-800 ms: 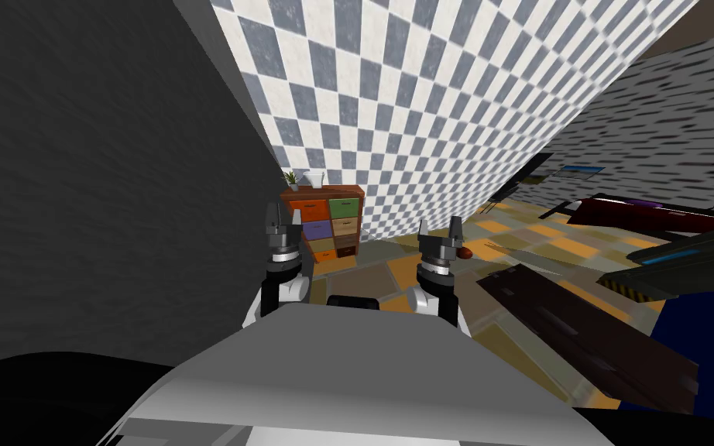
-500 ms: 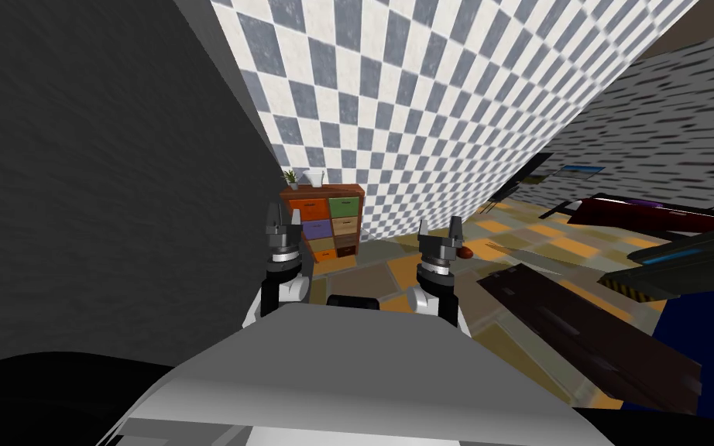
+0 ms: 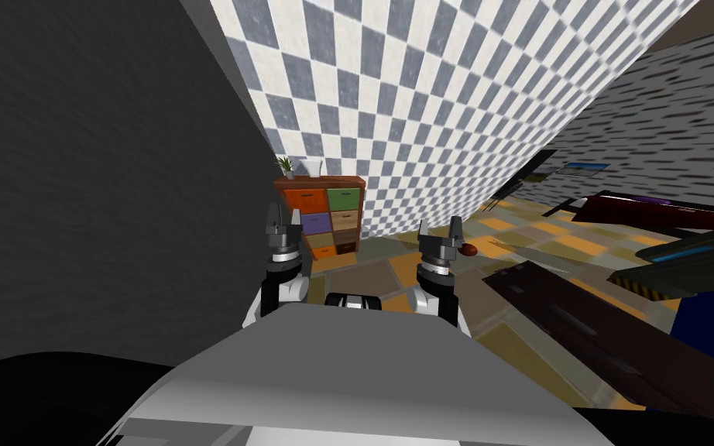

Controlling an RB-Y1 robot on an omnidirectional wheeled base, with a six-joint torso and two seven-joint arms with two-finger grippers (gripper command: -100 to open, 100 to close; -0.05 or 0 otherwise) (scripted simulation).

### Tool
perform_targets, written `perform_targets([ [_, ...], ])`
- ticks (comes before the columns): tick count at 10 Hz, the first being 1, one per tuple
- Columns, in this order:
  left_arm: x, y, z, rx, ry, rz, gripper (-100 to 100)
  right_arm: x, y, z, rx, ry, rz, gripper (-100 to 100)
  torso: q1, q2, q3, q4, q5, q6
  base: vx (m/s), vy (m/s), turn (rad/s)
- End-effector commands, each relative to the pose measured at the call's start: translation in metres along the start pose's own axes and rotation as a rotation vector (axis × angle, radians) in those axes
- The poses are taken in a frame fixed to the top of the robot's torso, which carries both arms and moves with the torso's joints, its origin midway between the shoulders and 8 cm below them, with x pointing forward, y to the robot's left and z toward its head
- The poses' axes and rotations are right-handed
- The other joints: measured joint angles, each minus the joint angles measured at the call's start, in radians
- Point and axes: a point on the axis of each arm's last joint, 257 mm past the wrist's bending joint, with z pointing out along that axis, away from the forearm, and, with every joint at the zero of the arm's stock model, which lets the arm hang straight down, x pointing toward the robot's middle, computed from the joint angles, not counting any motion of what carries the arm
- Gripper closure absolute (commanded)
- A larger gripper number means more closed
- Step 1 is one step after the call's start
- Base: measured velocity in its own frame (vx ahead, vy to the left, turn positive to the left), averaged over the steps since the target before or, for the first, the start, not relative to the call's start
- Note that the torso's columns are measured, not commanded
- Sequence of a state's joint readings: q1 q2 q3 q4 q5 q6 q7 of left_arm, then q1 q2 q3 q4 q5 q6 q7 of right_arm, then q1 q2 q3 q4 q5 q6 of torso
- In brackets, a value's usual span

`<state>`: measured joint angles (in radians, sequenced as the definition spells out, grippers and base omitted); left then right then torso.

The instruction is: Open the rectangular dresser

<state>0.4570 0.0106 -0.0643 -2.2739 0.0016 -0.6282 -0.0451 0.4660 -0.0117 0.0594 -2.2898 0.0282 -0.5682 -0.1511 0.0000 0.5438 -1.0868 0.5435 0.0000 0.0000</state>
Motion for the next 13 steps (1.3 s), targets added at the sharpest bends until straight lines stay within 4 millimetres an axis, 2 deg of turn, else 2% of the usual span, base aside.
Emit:
perform_targets([
  [1,0.0,0.0,0.0,0.0,0.0,0.0,0,0.0,0.0,0.0,0.0,0.0,0.0,0,0.0,0.074,-0.148,0.074,0.0,0.0,0.0,0.0,0.0],
  [2,0.005,0.01,-0.004,-0.022,0.043,0.011,-100,0.0,0.0,0.0,0.0,0.0,0.0,0,0.0,0.148,-0.295,0.148,0.0,0.0,0.049,-0.016,0.003],
  [4,0.007,0.023,-0.008,-0.048,0.076,0.022,-100,0.0,0.0,0.0,0.001,0.0,0.0,0,-0.001,0.188,-0.385,0.19,0.0,0.0,0.07,-0.026,0.008],
  [5,0.008,0.038,-0.014,-0.079,0.1,0.031,-100,0.0,0.0,0.0,0.001,0.0,0.0,0,-0.001,0.191,-0.39,0.193,0.0,0.0,0.125,-0.031,0.008],
  [6,0.008,0.038,-0.014,-0.079,0.1,0.031,-100,0.0,0.0,0.0,0.001,0.0,0.0,0,0.0,0.191,-0.391,0.193,0.0,0.0,0.109,-0.024,0.007],
  [13,0.001,0.102,-0.04,-0.214,0.136,0.061,-100,0.0,0.0,0.0,0.001,0.0,0.0,0,0.0,0.194,-0.389,0.194,0.0,0.0,0.102,-0.032,0.007],
])
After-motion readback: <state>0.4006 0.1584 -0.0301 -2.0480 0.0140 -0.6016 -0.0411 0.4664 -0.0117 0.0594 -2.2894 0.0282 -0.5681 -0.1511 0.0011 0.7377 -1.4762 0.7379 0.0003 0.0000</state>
